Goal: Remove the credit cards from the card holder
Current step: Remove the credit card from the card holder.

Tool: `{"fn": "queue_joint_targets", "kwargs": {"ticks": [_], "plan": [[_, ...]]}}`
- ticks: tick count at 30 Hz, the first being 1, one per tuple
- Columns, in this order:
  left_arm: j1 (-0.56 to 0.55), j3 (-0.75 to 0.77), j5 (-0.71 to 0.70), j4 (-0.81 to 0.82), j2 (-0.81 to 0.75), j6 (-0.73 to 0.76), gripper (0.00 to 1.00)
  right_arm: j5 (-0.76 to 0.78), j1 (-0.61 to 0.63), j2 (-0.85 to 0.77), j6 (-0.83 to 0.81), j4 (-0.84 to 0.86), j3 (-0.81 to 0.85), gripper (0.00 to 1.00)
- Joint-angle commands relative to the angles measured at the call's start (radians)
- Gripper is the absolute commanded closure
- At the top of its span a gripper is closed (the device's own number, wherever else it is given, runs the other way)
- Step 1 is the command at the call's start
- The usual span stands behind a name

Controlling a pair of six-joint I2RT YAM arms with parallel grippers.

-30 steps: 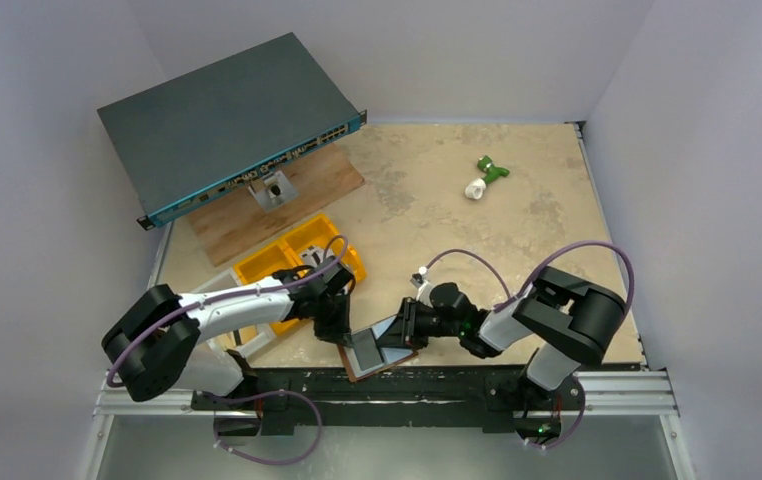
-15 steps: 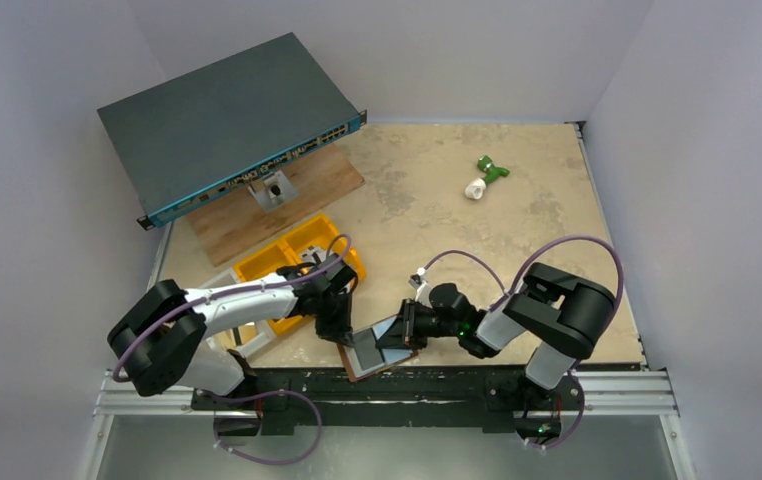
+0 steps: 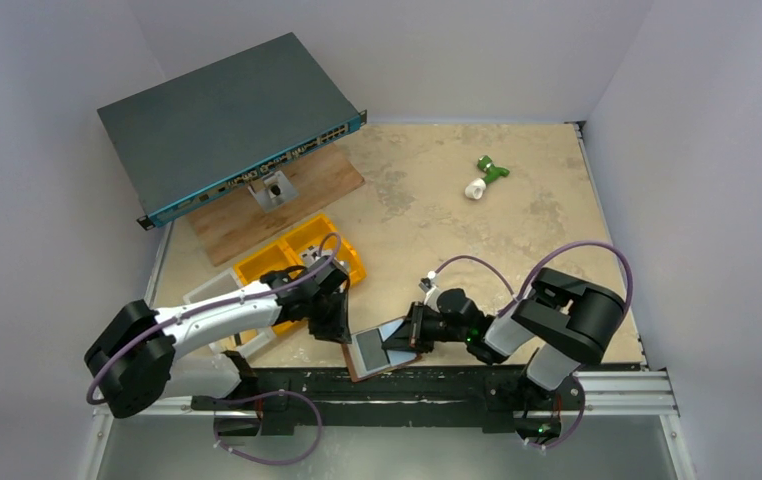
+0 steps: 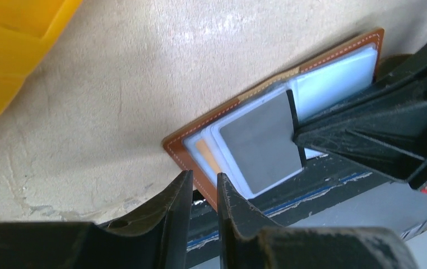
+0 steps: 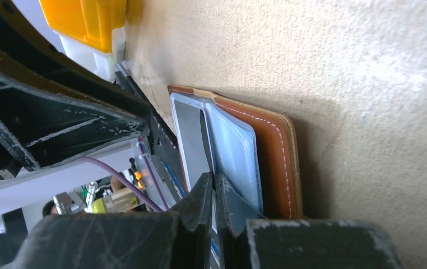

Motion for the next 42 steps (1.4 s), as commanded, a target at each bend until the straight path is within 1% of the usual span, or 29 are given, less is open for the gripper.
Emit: {"fn": "queue_joint_targets", "kwargs": {"ticks": [1,5,8,13,20,22,24,27,34,42], "plan": [[-0.002,-0.037,-0.003,-0.009,-0.072,-0.014,0.78,0.068,0.004,-0.021,0.037,0.005,-0.025,1.0],[-0.017,-0.051,0.027,0.051,-0.074,-0.038,0.79,0.079,0.004,-0.014,0.045,0.003,-0.024,1.0],[-0.026,-0.065,0.066,0.125,-0.051,-0.063,0.81,0.083,0.004,-0.01,0.048,0.004,-0.022,1.0],[-0.037,-0.094,0.092,0.234,-0.024,-0.093,0.82,0.086,0.004,-0.012,0.048,-0.005,-0.022,1.0],[-0.04,-0.128,0.122,0.329,0.032,-0.119,0.87,0.091,0.004,-0.019,0.045,-0.022,-0.02,1.0],[-0.04,-0.13,0.117,0.324,0.044,-0.122,0.9,0.092,0.004,-0.02,0.046,-0.025,-0.021,1.0],[-0.04,-0.121,0.098,0.28,0.067,-0.122,0.97,0.093,0.004,-0.026,0.045,-0.034,-0.021,1.0],[-0.04,-0.105,0.065,0.199,0.104,-0.123,1.0,0.097,0.003,-0.05,0.038,-0.066,-0.02,1.0],[-0.039,-0.094,-0.024,0.087,0.119,-0.136,1.0,0.14,0.003,-0.139,0.017,-0.188,-0.017,1.0],[-0.038,-0.096,-0.042,0.069,0.124,-0.132,1.0,0.154,0.001,-0.15,0.013,-0.207,-0.026,1.0]]}}
